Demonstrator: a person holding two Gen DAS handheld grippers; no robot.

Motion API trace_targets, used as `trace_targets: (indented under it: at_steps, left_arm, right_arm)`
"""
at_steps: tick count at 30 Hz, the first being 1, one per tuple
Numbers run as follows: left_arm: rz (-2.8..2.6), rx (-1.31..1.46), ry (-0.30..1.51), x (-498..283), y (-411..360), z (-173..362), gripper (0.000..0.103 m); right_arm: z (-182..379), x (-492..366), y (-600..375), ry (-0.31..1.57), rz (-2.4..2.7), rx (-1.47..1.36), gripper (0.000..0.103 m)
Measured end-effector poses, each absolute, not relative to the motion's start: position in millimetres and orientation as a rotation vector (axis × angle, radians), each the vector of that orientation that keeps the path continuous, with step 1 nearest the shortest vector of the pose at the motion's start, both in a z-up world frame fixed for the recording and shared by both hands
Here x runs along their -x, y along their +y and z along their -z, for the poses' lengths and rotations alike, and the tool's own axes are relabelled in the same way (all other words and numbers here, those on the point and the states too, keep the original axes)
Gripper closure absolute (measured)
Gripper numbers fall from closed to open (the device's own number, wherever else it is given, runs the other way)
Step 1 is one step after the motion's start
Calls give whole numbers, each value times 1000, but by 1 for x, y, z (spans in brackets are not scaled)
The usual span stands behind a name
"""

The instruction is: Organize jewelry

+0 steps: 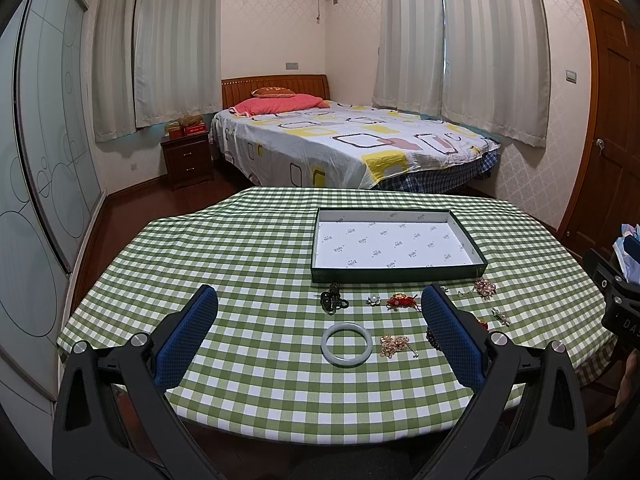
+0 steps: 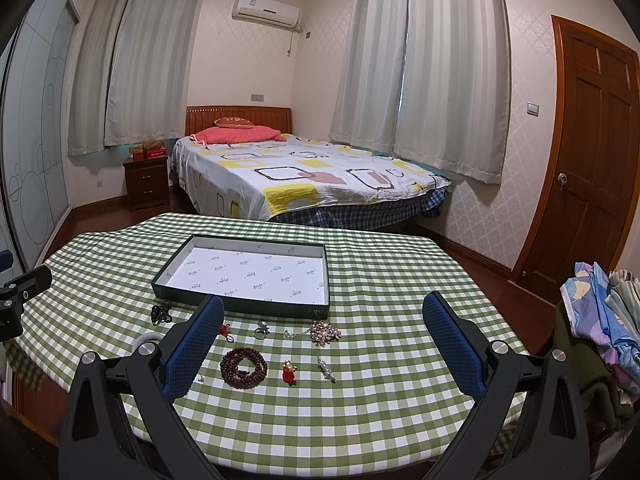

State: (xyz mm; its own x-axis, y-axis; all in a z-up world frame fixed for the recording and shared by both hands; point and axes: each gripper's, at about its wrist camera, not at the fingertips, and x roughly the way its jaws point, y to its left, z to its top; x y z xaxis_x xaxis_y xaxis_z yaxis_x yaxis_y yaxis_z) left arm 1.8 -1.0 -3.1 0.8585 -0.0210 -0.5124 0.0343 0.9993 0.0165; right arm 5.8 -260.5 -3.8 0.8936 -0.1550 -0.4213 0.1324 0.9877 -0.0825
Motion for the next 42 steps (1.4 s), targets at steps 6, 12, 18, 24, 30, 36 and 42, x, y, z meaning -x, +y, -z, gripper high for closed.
trace_targets:
  at_steps: [6, 12, 18, 24, 30, 36, 42]
  left_arm:
    - [30, -25, 539, -2, -1, 3, 4]
    - [30, -25, 539, -2, -1, 3, 4]
    - [30, -24, 536, -1, -2, 1, 4]
    - [31, -22, 527, 0, -3, -2, 4]
    - [21, -21, 524, -1, -1, -1, 4]
    - [4, -3, 568, -19, 8, 19, 4]
    - [7, -19, 669, -49, 8, 73, 4]
  right_arm:
    - [5, -5, -261, 442, 148, 52, 6]
    - [5, -6, -261, 440, 148, 52, 6]
    - [5, -6, -261, 440, 148, 52, 6]
    - [4, -6, -260, 436, 146, 51, 6]
    - [5, -8, -261, 434, 144, 48, 6]
    - [26, -21, -270, 459, 131, 18, 6]
    - [78, -45, -283, 537, 121, -25, 6]
